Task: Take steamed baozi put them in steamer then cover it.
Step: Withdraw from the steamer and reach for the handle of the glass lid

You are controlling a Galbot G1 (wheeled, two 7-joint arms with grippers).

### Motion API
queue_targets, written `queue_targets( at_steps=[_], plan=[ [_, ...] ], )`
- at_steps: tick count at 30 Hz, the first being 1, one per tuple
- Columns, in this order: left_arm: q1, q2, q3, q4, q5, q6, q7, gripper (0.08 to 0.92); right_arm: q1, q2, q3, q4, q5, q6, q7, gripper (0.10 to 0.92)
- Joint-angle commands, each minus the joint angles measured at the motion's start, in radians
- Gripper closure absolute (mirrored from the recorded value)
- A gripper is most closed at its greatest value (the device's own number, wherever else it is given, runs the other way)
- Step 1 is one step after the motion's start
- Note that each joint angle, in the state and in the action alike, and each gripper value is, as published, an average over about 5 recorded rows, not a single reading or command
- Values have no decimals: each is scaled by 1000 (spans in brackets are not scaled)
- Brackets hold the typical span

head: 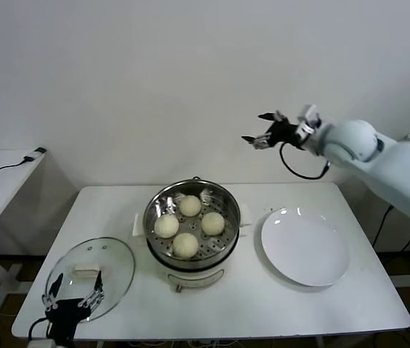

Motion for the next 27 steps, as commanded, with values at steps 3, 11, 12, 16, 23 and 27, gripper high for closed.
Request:
queue_targets(
  at_steps=[3, 11, 12, 16, 23, 27],
  plan=[
    [-36, 9, 0, 7, -2, -12, 10, 177, -1549, 45, 1315, 149, -215, 363, 30, 203],
    [-57, 13, -5, 43, 62, -116, 2, 177, -1777, 286, 1394, 133, -280, 492, -22, 203],
    [-57, 14, -6, 49, 77, -130, 0, 177, -1786, 301, 1392, 129, -282, 506, -25, 203],
    [-49, 18, -7, 66, 125, -170, -7, 177, -1814, 359, 1384, 118, -279, 562, -28, 203],
    [-36, 34, -13, 82, 192, -229, -23, 177, -1854, 438, 1367, 116, -282, 648, -35, 203],
    [-31, 65, -45, 142, 530, -339, -104, 177, -1869, 461, 1356, 118, -281, 650, -18, 203]
  ],
)
